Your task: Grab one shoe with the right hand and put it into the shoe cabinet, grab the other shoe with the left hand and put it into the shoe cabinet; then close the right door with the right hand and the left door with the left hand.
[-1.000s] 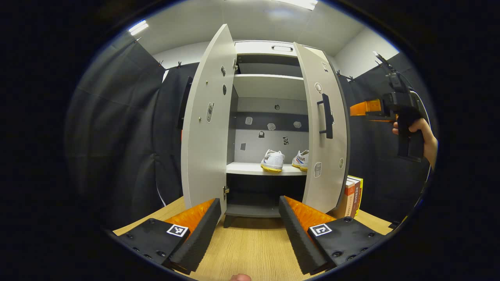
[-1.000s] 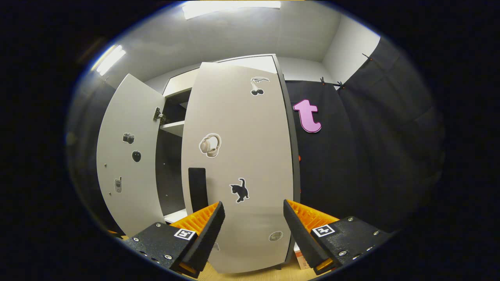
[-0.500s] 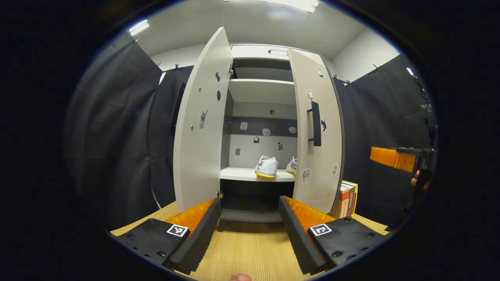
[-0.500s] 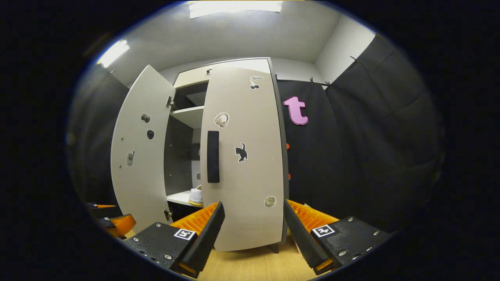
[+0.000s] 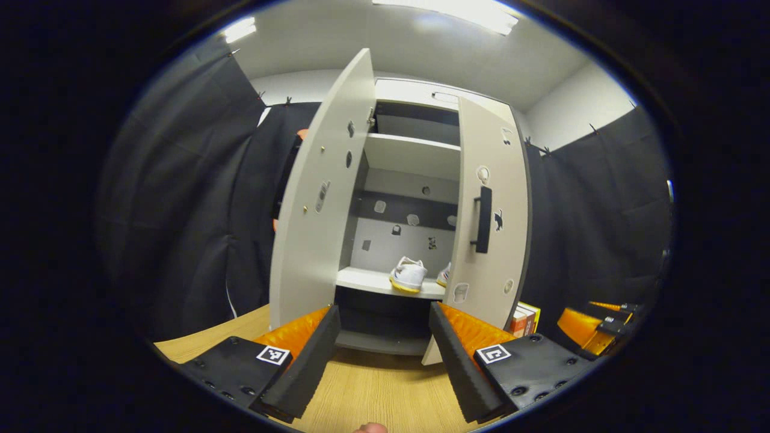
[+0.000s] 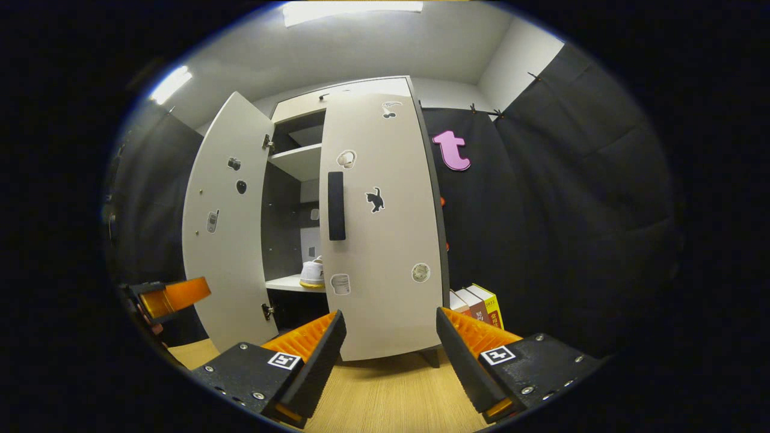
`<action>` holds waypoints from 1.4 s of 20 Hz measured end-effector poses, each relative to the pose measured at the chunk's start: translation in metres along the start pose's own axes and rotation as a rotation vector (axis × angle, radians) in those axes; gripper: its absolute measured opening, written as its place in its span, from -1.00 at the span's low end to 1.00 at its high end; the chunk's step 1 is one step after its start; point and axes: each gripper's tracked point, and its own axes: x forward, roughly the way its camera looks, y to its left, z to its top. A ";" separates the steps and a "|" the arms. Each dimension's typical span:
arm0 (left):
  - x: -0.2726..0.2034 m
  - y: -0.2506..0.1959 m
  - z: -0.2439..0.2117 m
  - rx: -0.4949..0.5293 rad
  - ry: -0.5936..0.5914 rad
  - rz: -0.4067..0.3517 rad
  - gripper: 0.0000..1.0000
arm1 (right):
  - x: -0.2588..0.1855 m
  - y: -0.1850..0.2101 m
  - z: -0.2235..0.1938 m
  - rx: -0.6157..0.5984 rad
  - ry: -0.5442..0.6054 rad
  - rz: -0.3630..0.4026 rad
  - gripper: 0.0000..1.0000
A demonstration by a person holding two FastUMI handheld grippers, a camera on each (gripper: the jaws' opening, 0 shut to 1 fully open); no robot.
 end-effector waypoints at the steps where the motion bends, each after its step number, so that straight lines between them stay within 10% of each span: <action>1: 0.005 0.013 0.019 -0.003 -0.034 0.021 0.94 | 0.000 -0.001 0.000 -0.012 0.002 0.003 0.86; 7: 0.037 0.128 0.120 0.061 -0.144 0.206 0.93 | -0.002 -0.005 -0.002 -0.012 0.026 0.013 0.86; 14: 0.112 0.213 0.117 0.060 -0.070 0.266 0.94 | -0.007 -0.018 0.003 -0.035 0.035 0.003 0.86; 28: 0.133 0.152 0.100 0.027 -0.046 0.195 0.80 | -0.004 -0.024 0.003 0.009 0.032 -0.017 0.86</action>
